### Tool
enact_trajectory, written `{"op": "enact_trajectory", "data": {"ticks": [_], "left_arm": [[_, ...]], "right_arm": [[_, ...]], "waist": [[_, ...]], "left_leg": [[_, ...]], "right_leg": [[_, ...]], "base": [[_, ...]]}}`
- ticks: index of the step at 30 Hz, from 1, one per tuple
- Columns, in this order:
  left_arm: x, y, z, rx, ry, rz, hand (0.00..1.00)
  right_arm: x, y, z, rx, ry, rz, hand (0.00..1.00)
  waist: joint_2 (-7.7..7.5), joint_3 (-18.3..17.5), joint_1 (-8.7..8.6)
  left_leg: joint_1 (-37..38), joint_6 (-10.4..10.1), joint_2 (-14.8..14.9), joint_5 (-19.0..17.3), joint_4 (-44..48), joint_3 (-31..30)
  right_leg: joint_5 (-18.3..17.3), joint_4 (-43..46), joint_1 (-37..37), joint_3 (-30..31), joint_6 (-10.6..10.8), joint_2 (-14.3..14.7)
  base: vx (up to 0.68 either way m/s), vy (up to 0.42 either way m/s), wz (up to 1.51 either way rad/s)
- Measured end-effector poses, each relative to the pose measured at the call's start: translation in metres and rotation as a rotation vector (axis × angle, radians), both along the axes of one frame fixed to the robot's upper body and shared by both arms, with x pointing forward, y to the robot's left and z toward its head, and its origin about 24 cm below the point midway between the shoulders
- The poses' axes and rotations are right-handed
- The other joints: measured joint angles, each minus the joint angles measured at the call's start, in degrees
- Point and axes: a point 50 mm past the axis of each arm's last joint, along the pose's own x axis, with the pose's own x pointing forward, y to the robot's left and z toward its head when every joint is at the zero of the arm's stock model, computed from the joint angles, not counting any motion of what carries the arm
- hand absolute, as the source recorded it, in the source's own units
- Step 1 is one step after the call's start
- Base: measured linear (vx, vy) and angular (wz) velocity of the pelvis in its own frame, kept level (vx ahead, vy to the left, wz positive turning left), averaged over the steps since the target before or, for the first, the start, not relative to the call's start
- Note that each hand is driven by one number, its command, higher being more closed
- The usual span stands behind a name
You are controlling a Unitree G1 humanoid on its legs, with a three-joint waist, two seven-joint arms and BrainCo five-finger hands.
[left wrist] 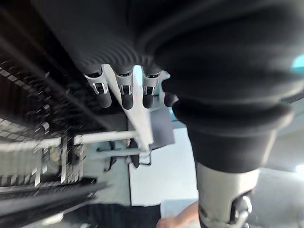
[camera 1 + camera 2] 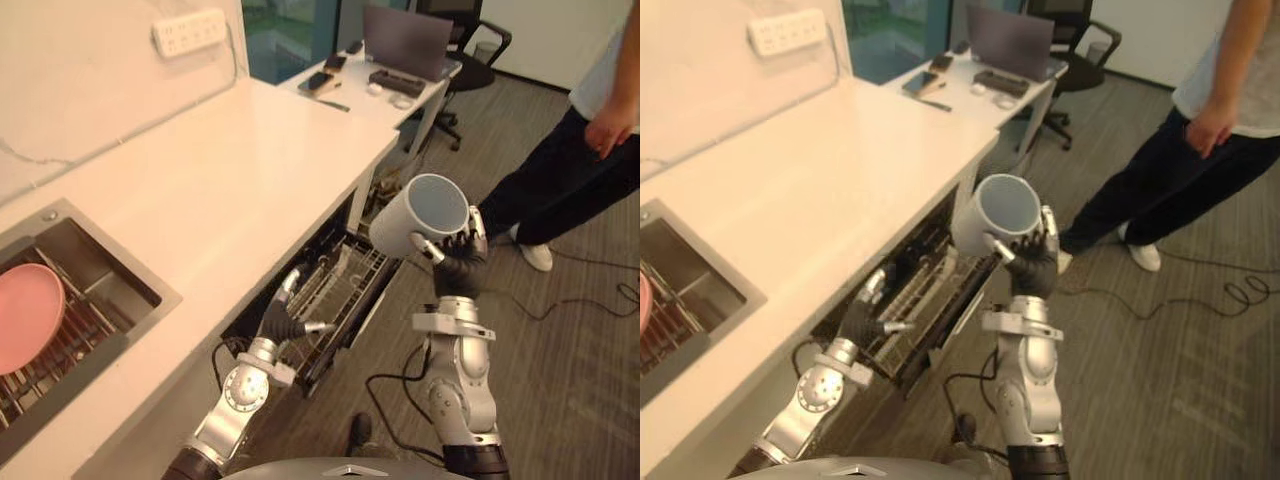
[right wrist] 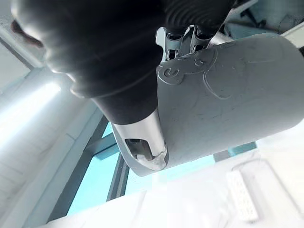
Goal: Walk over to the sink, pick up the cup, carry it to the dishwasher, place the cup inside the dishwasher, then close the dishwasher door
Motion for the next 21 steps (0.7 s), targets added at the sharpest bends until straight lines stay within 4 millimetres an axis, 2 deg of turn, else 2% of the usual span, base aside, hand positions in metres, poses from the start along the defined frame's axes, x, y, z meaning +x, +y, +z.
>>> {"op": "enact_trajectory", "data": {"ticks": [2,5,10,13,16,21], "left_arm": [[-0.004,-0.004,-0.006,0.006,0.038,-0.071,0.0],[-0.007,-0.008,-0.011,0.01,0.087,-0.136,0.0],[-0.005,-0.004,-0.021,0.068,0.139,-0.115,0.0],[-0.001,0.011,-0.027,0.099,0.164,-0.02,0.0],[0.005,0.035,-0.034,0.122,0.187,0.137,0.0],[-0.001,0.057,-0.041,0.136,0.217,0.274,0.0]], "right_arm": [[0.005,-0.011,-0.004,-0.011,0.032,-0.042,1.0],[0.021,-0.024,-0.006,-0.016,0.067,-0.064,1.0],[0.039,-0.031,-0.015,-0.091,0.15,-0.01,1.0],[0.049,-0.03,-0.019,-0.107,0.191,0.029,1.0],[0.062,-0.028,-0.017,-0.149,0.219,0.081,1.0],[0.074,-0.025,-0.017,-0.168,0.272,0.122,1.0]], "waist": [[0.34,1.97,-0.18],[1.71,5.87,-0.07],[3.31,9.46,0.52],[3.43,10.86,1.37],[3.69,12.63,2.53],[4.05,13.51,4.08]], "left_leg": [[-2.33,0.0,-0.05,0.13,0.99,-0.68],[-4.73,-0.09,0.11,0.06,2.74,-1.71],[-7.21,-0.13,0.12,-0.02,3.78,-3.66],[-8.6,-0.08,0.08,-0.06,4.45,-4.8],[-9.98,-0.05,-0.04,-0.09,5.34,-5.96],[-11.66,0.08,-0.74,0.24,5.98,-8.29]], "right_leg": [[0.33,0.33,-1.56,-0.01,-0.2,-0.05],[1.2,0.36,-2.77,-0.45,-1.12,-0.01],[1.48,0.37,-3.54,-2.13,-1.46,-0.09],[1.47,0.37,-3.81,-3.35,-1.46,-0.2],[1.47,0.37,-3.93,-4.62,-1.46,-0.34],[1.46,0.38,-4.38,-5.56,-1.47,-0.75]], "base": [[-0.06,-0.016,0.2],[-0.03,-0.01,0.1],[-0.01,0.008,0.17],[-0.01,0.018,0.22],[-0.02,0.024,0.2],[-0.01,0.04,0.24]]}}
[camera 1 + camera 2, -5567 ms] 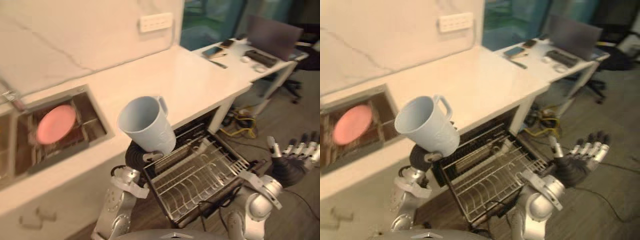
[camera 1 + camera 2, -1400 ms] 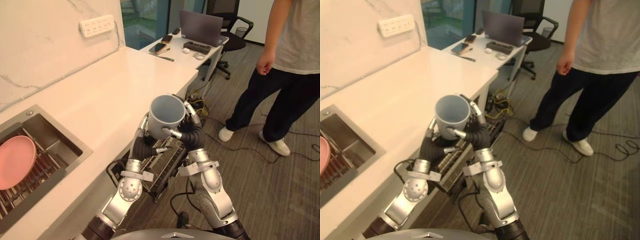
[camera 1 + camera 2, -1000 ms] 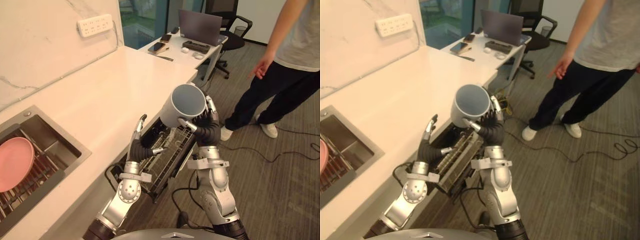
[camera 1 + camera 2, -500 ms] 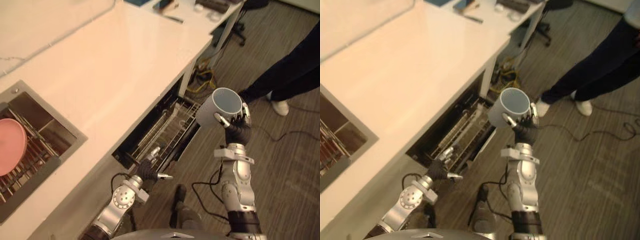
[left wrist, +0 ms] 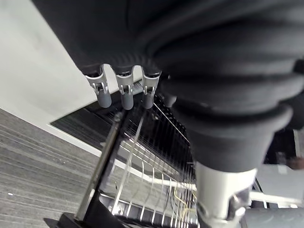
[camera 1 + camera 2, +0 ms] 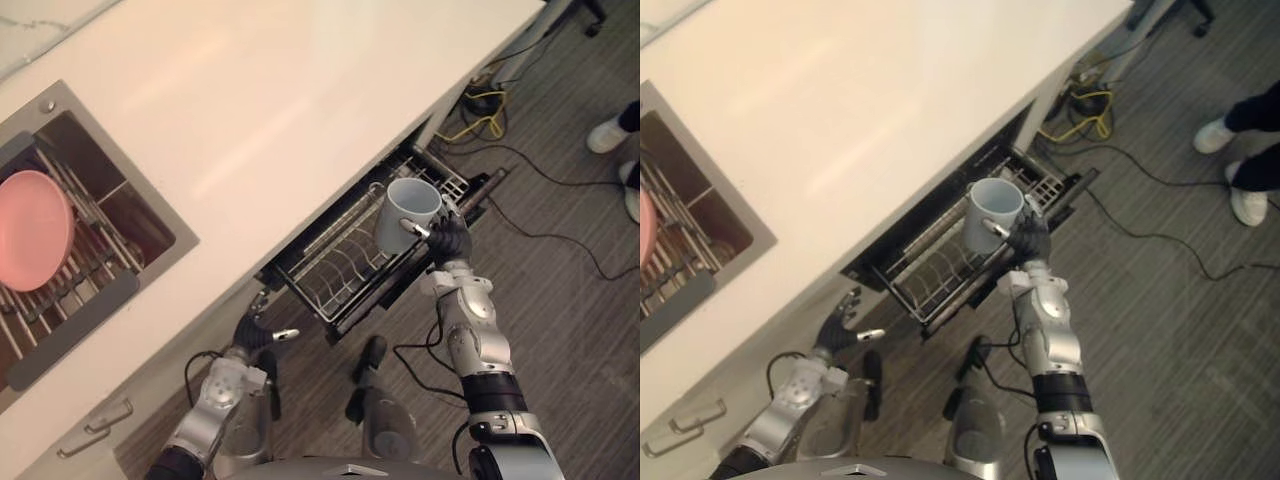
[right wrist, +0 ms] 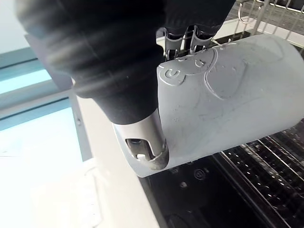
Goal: Walk over to the sink, pick up the cup, carry it to the dishwasher, place the cup inside the dishwasher, then close the dishwasher door
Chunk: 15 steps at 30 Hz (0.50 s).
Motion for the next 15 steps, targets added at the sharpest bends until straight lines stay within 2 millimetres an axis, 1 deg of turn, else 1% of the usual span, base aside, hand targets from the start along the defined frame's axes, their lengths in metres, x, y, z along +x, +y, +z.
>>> {"op": "enact_trajectory", "data": {"ticks": [2,3,5,6,9,12,15], "left_arm": [[-0.002,0.003,-0.002,0.003,0.007,0.026,0.0],[-0.004,0.005,-0.003,0.005,0.01,0.039,0.0],[-0.005,0.01,-0.003,0.003,0.017,0.064,0.0],[-0.005,0.012,-0.004,0.005,0.023,0.078,0.0],[-0.007,0.02,-0.005,0.008,0.035,0.107,0.0],[-0.01,0.021,-0.008,0.008,0.06,0.105,0.0],[-0.011,0.02,-0.01,0.0,0.075,0.094,0.0]], "right_arm": [[0.005,-0.002,-0.004,-0.013,0.037,0.011,1.0],[0.007,-0.001,-0.008,-0.028,0.07,0.027,1.0],[0.009,0.002,-0.016,-0.04,0.117,0.045,1.0],[0.01,0.003,-0.02,-0.043,0.152,0.058,1.0],[0.016,0.005,-0.029,-0.049,0.235,0.083,1.0],[0.023,0.005,-0.034,-0.083,0.308,0.125,1.0],[0.028,0.008,-0.038,-0.11,0.351,0.16,1.0]], "waist": [[0.2,0.28,0.16],[0.19,0.53,0.59],[0.47,1.08,0.81],[0.48,1.15,1.32],[0.52,1.55,1.29],[0.8,2.32,1.84],[0.85,2.41,1.8]], "left_leg": [[-0.93,0.13,-0.21,0.12,0.69,-0.57],[-1.07,0.21,-0.36,0.26,0.74,-0.97],[-1.07,0.18,-0.48,0.34,0.74,-2.03],[-1.22,0.19,-0.47,0.39,0.72,-2.13],[-1.99,0.18,-0.51,0.96,0.62,-3.33],[-2.14,0.07,-0.53,1.41,0.55,-3.63],[-2.7,-0.06,-0.8,1.93,0.49,-4.86]], "right_leg": [[0.0,0.0,0.07,0.04,-0.01,-0.34],[0.0,0.0,0.18,-0.28,-0.01,-0.44],[-0.11,0.0,1.08,-1.4,-0.12,-0.45],[-0.15,0.0,1.08,-1.54,-0.13,-0.45],[-0.16,0.0,1.11,-2.77,-0.13,-0.48],[-0.13,0.0,1.14,-3.01,-0.15,-0.46],[-0.13,0.0,1.29,-4.27,-0.16,-0.41]], "base": [[-0.02,0.064,0.27],[-0.04,0.023,0.22],[-0.05,0.007,0.22],[-0.05,0.003,0.13],[-0.06,0.001,0.19],[-0.06,0.006,0.07],[-0.04,0.01,0.16]]}}
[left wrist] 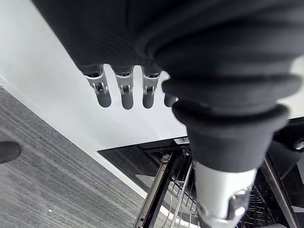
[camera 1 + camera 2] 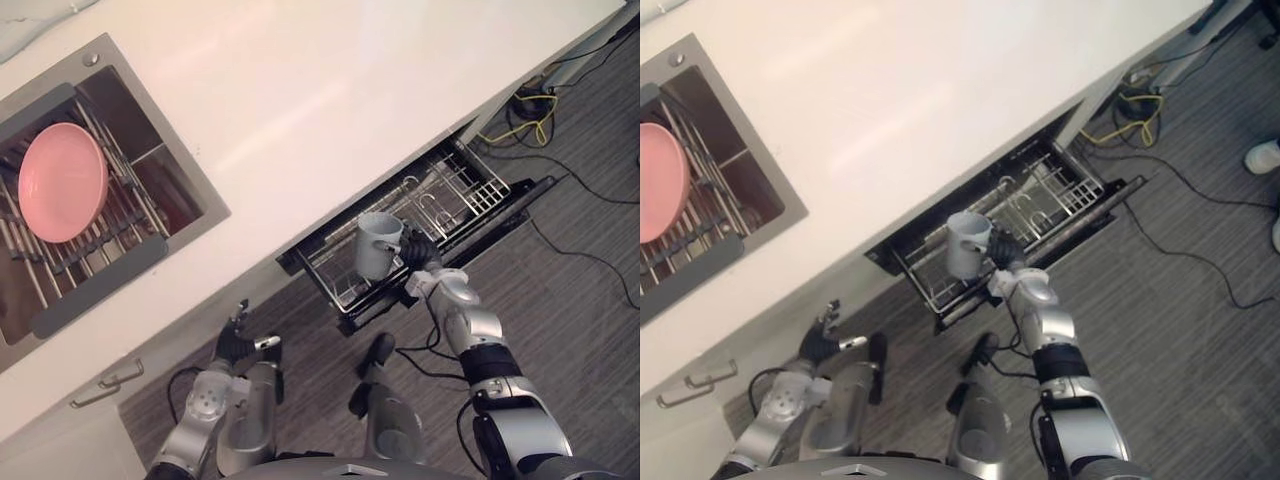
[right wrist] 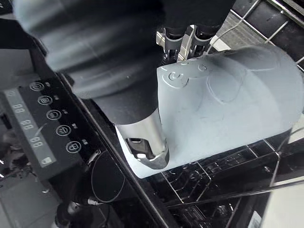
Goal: Walk over to the sink, pick up the cup, carry it to the dishwasher, place the cup inside the dishwasher, then close the dishwasher door
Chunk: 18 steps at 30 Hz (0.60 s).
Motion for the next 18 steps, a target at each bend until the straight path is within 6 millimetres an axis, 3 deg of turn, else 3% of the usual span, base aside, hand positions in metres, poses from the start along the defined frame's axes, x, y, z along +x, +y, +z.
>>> {"op": "enact_trajectory", "data": {"ticks": [5,13,18], "left_arm": [[0.001,-0.002,0.0,-0.022,0.002,-0.014,0.0],[0.004,-0.006,0.003,-0.04,-0.003,-0.057,0.0],[0.004,-0.007,0.003,-0.051,-0.004,-0.06,0.0]], "right_arm": [[0.017,0.0,0.004,-0.089,0.068,0.063,1.0],[0.055,0.003,0.047,-0.296,0.095,0.137,1.0],[0.062,0.007,0.053,-0.361,0.116,0.16,1.0]], "waist": [[0.7,1.71,1.27],[1.62,3.98,4.8],[2.25,4.66,6.66]], "left_leg": [[-0.16,-0.05,-0.28,0.66,-0.07,-1.38],[-2.01,-0.73,-0.65,4.27,-3.07,-4.68],[-2.98,-0.82,-0.92,5.42,-4.17,-5.94]], "right_leg": [[0.05,0.0,0.83,-1.41,-0.06,-0.05],[0.2,-0.01,-0.42,-4.87,-0.28,0.04],[0.2,-0.01,-1.05,-6.13,-0.3,-0.03]], "base": [[-0.04,0.007,0.15],[-0.05,-0.008,0.21],[-0.03,0.002,0.14]]}}
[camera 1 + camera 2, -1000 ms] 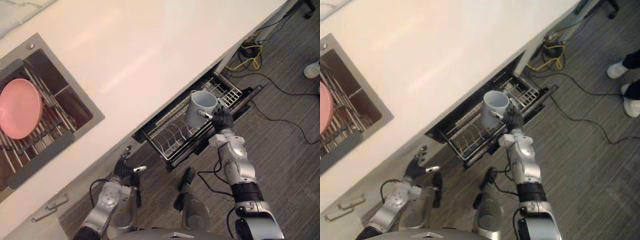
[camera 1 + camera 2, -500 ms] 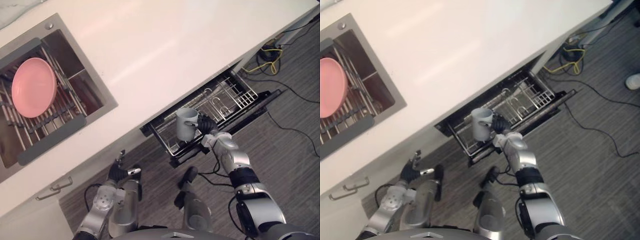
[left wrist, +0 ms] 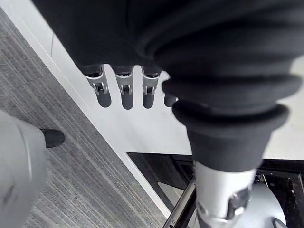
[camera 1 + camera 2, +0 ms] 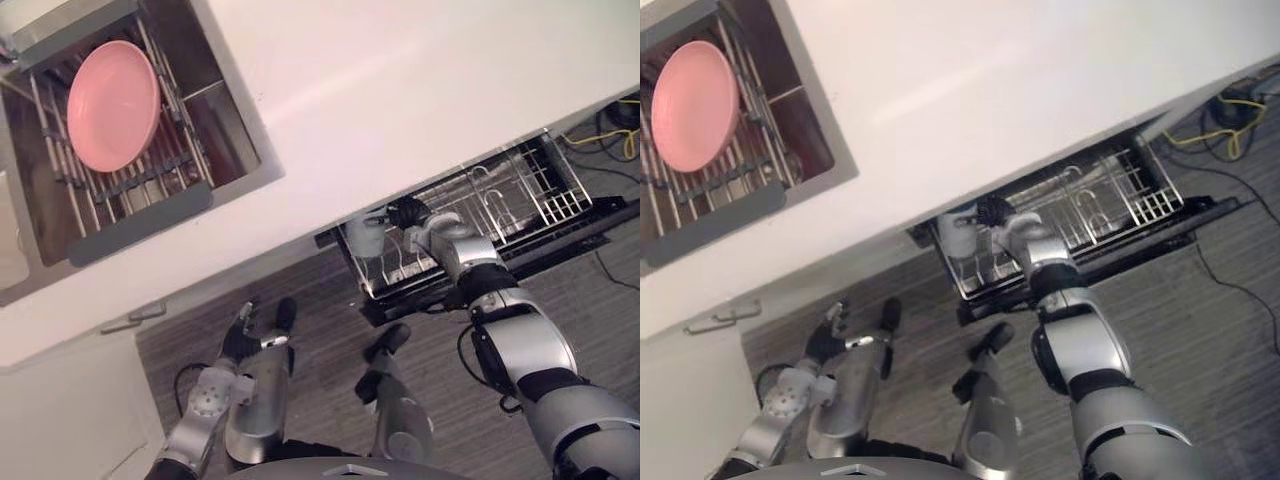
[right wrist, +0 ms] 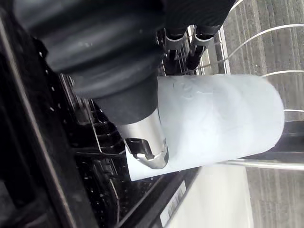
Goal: Walk over to the sink, pick up the cup, carry it to the dishwasher, place the cup inside the dishwasher, then close the dishwasher door
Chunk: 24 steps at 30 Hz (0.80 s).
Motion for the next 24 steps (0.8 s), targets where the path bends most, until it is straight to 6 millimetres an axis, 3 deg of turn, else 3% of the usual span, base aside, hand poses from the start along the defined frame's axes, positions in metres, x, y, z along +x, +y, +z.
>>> {"op": "enact_trajectory", "data": {"ticks": [2,3,14,20,22,24], "left_arm": [[0.0,0.0,0.0,-0.008,0.0,0.001,0.0],[0.0,-0.001,0.0,-0.012,0.001,-0.003,0.0],[0.0,-0.002,0.001,-0.018,-0.006,-0.014,0.0],[0.001,0.002,0.004,-0.012,-0.025,0.019,0.0],[0.001,0.005,0.005,-0.008,-0.031,0.036,0.0],[-0.002,0.011,0.008,-0.006,-0.041,0.072,0.0]], "right_arm": [[0.003,-0.001,0.003,-0.013,0.006,-0.008,1.0],[0.005,-0.003,0.006,-0.015,0.008,-0.022,0.0],[0.011,-0.004,0.014,-0.04,0.004,-0.075,0.0],[0.008,-0.006,0.01,0.057,-0.009,-0.134,0.0],[0.002,-0.01,0.001,0.113,-0.019,-0.161,0.0],[-0.013,-0.019,-0.024,0.158,0.008,-0.2,0.0]], "waist": [[0.0,0.0,0.74],[0.25,0.37,1.32],[0.37,0.68,2.85],[-1.13,1.59,2.34],[-2.13,2.16,2.22],[-3.23,2.34,1.88]], "left_leg": [[-0.94,-0.06,-0.02,0.77,-0.83,-0.41],[-1.2,-0.14,-0.02,1.12,-1.11,-0.53],[-2.87,-0.46,0.04,2.22,-2.09,-1.97],[-2.63,-0.55,0.62,2.18,-1.8,-1.67],[-1.86,-0.65,0.87,2.0,-1.78,-1.33],[-0.31,-0.57,1.2,1.46,-1.66,-0.08]], "right_leg": [[0.13,0.0,-1.12,-0.41,-0.31,0.0],[0.2,0.0,-1.42,-0.55,-0.51,0.02],[0.03,0.0,-2.73,-1.94,-1.21,0.31],[0.04,0.0,-2.64,-1.51,-1.23,0.71],[0.02,0.0,-2.07,-1.12,-1.24,0.88],[-0.02,0.0,-1.19,0.09,-1.25,0.98]], "base": [[-0.03,-0.002,0.15],[-0.01,-0.002,0.09],[0.0,-0.002,0.06],[0.0,0.0,-0.04],[-0.01,0.002,-0.12],[0.0,0.019,-0.26]]}}
